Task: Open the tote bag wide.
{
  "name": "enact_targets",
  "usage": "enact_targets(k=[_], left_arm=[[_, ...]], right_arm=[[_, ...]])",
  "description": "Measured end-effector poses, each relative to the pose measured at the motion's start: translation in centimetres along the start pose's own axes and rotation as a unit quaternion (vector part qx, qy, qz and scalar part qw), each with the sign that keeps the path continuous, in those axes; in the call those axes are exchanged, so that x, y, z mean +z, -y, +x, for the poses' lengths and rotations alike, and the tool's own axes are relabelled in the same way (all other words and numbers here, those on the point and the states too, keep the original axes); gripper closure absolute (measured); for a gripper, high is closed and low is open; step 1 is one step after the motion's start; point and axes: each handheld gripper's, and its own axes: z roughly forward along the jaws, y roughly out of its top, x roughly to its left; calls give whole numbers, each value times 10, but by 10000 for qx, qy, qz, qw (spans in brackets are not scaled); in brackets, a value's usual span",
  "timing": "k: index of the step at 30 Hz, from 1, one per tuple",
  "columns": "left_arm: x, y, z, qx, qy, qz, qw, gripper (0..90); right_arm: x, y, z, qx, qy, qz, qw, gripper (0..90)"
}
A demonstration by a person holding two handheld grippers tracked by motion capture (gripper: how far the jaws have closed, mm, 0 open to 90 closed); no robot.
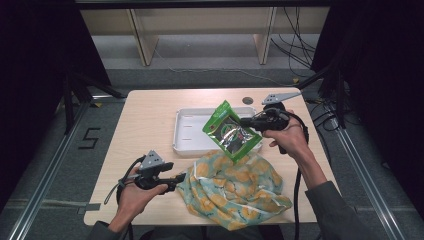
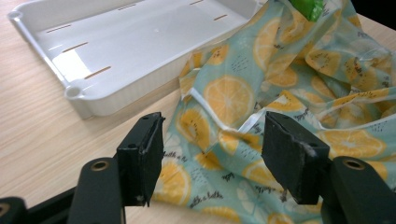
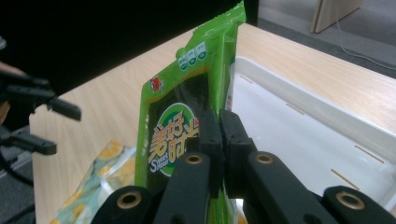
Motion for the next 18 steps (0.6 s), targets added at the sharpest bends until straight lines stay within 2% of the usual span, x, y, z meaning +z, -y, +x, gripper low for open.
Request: enact_targets(k=[1,2,3,4,5,6,7,8,9,11,12,13,14,15,17,18], left_arm=[[-1,2,-1,-56,-72,-77,9999,381],[-2,4,0,-45,-49,-72,10000,379],[-4,6,1,40,-123,-33,9999,379],[-6,7,1,11,-92,-27,10000,377],[-8,8,1,-19,-147,-40,9999,373],[-11,10,2,13,-156,17,9999,368],[-13,10,3,67,-152,41,9999,365],[-13,12,1,-86,-173,-95,9998,365],[-14,13,1,-76,-175,-83,9998,364],[-19,15,2,34,-193,43,9998,359],[-19,16,1,64,-205,24,9998,357],[-19,17,0,-10,-192,-7,9998,355],[-21,18,0,49,-203,81,9997,350],[-23,19,-1,102,-204,118,9997,344],[-23,20,-3,17,-185,52,9998,340],[-25,21,-3,129,-181,124,9997,337]], right_arm=[[1,-1,-3,16,23,-38,10000,898],[1,-2,-4,95,54,-20,9999,897],[2,-2,-8,25,72,-72,9999,897],[2,-3,-8,141,100,-57,9998,897],[2,-4,-10,214,155,-38,9996,897],[4,-4,-14,143,156,-118,9997,897],[4,-5,-16,285,170,-101,9994,897],[4,-5,-17,355,242,-94,9990,897],[4,-6,-21,255,285,-117,9992,897],[7,-5,-24,488,242,-183,9983,897],[8,-5,-26,527,286,-168,9981,897],[10,-4,-30,457,333,-278,9980,897],[11,-4,-31,647,280,-213,9973,897],[12,-4,-32,728,355,-171,9966,897],[16,-3,-36,804,395,-200,9958,897],[19,-3,-41,604,455,-270,9968,897]])
